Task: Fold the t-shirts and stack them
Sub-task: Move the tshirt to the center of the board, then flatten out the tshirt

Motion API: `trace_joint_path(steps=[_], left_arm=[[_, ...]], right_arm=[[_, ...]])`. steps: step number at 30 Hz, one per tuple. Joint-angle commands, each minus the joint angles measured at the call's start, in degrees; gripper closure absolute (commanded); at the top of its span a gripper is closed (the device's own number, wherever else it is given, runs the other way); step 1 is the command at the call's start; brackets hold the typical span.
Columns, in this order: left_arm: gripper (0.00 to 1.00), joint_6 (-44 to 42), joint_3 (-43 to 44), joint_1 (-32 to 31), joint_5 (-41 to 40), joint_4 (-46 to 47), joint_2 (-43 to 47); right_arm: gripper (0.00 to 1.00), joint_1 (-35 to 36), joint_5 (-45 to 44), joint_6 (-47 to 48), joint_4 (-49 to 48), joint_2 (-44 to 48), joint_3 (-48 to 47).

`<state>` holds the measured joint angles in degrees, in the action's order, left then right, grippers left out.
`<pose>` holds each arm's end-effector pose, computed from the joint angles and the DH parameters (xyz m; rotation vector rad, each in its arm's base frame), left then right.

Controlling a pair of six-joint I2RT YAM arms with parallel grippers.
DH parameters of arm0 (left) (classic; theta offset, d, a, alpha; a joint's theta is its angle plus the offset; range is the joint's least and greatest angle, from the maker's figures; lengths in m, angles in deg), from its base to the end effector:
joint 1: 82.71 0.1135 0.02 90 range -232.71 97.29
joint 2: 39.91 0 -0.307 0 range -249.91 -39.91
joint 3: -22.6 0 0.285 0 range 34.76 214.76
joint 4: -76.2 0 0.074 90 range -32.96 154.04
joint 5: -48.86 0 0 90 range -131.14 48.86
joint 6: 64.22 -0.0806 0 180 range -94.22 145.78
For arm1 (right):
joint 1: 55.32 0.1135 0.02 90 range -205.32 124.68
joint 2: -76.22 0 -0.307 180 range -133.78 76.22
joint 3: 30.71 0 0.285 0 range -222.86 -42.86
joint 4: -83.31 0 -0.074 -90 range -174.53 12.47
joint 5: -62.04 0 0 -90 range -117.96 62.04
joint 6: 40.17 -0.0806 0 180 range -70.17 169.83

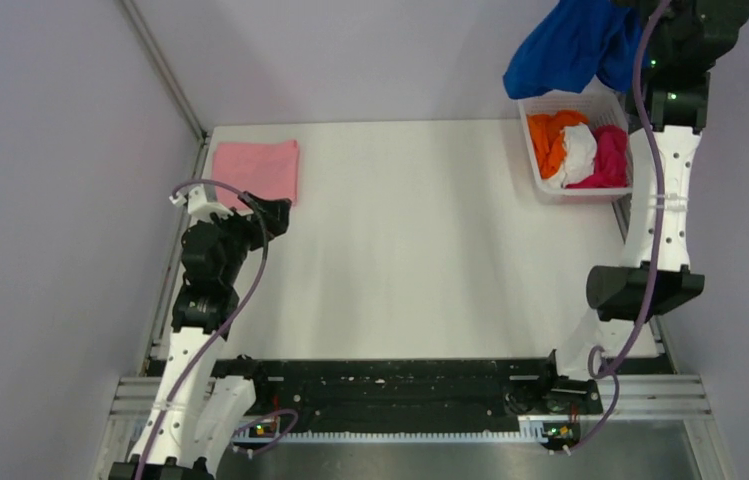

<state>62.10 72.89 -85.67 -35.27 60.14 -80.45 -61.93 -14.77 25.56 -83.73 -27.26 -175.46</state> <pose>0.2201 -0.0196 0.3444 -0.4167 1.6649 -0.5988 0.4392 -0.0324 0.6723 0.0859 1.0958 0.4007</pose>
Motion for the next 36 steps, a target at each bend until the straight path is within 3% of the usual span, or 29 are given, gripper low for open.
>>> trace_joint_path(steps=[1,6,11,14,17,19,20,22,24,25,29,31,36], left_arm=[[0.01,-0.2,0.48,-0.03,-1.89,-2.89,2.12],[0.01,0.99,1.6,-0.03,-5.21,-8.09,3.78],[0.01,2.67,2.44,-0.03,-9.53,-12.18,4.99],[0.01,3.01,3.27,-0.03,-10.86,-14.62,5.04],[0.01,4.04,2.96,-0.03,-11.71,-15.2,4.99],[0.01,4.29,2.47,-0.03,-11.65,-14.96,4.39],[0.01,4.18,2.51,-0.03,-11.55,-15.1,3.77],[0.01,3.91,2.83,-0.03,-11.95,-15.89,2.02],[0.01,4.34,3.68,-0.03,-13.02,-17.17,-0.64],[0.01,4.63,4.05,-0.03,-12.84,-17.67,-2.28],[0.01,6.85,4.64,-0.03,-9.12,-17.62,-9.08],[0.01,7.57,3.93,-0.03,-6.34,-17.28,-11.81],[0.01,7.53,1.47,-0.6,-0.31,-20.32,-17.28]], right_arm=[[1.0,5.3,18.69,-10.5,-1.53,4.48,4.47],[1.0,15.58,30.74,-19.72,-5.25,3.37,3.27],[1.0,24.94,40.54,-20.42,-5.4,0.94,3.79],[1.0,26.4,42.31,-21.11,-4.85,2.62,11.94],[0.98,26.09,43.89,-16.73,-3.16,8.9,29.75],[0.95,24.84,39.56,-12.63,-5.19,15.05,48.0],[0.93,23.69,34.04,-10.96,-5.86,17.81,58.81],[0.8,20.74,18.07,-7.94,-1.81,21.96,69.83],[0.6,18.43,1.8,-6.4,9.79,23.14,72.22],[0.44,18.11,-5.21,-4.62,14.46,23.36,72.08],[0.07,18.3,-12.66,-2.04,19.62,27.74,74.12],[0.02,18.23,-15.78,-3.0,18.84,31.43,77.02],[0.01,18.66,-16.84,-7.76,17.21,40.27,86.05]])
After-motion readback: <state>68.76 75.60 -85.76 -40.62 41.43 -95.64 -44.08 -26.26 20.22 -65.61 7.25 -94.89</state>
